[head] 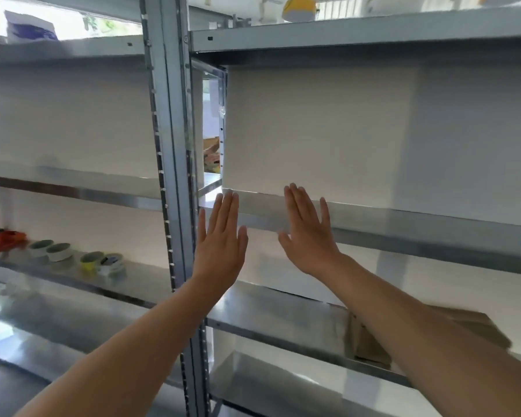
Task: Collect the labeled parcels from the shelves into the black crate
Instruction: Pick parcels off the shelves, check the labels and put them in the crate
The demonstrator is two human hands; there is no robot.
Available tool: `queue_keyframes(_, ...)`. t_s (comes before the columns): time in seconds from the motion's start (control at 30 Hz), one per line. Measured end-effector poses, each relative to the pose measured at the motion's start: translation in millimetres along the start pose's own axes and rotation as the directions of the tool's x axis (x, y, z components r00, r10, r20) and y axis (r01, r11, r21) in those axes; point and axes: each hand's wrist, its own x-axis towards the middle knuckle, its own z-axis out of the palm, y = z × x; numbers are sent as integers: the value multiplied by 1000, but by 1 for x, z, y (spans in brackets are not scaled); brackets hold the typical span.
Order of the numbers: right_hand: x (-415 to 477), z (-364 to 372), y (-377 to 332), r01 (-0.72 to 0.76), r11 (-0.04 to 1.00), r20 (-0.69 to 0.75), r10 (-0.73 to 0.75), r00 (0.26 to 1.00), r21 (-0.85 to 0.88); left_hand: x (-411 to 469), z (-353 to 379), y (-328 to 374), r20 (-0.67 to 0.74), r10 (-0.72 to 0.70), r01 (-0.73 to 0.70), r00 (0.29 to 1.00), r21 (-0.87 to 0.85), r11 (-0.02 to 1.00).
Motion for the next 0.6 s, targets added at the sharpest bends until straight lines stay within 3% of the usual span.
queue_keyframes(0.3,-106,-86,120,-287,950,-46,283,958,-125,-5,4,167,-12,199,-199,980,-106,974)
queue_keyframes(0.47,-196,-132,182,-424,876,-80,417,905,-230,-33,10,279,37,365,-353,930,-183,918)
queue_keyframes(0.6,-284,-177,231,-512,817,-87,509,856,-265,-65,18,381,89,445,-396,891,-326,858)
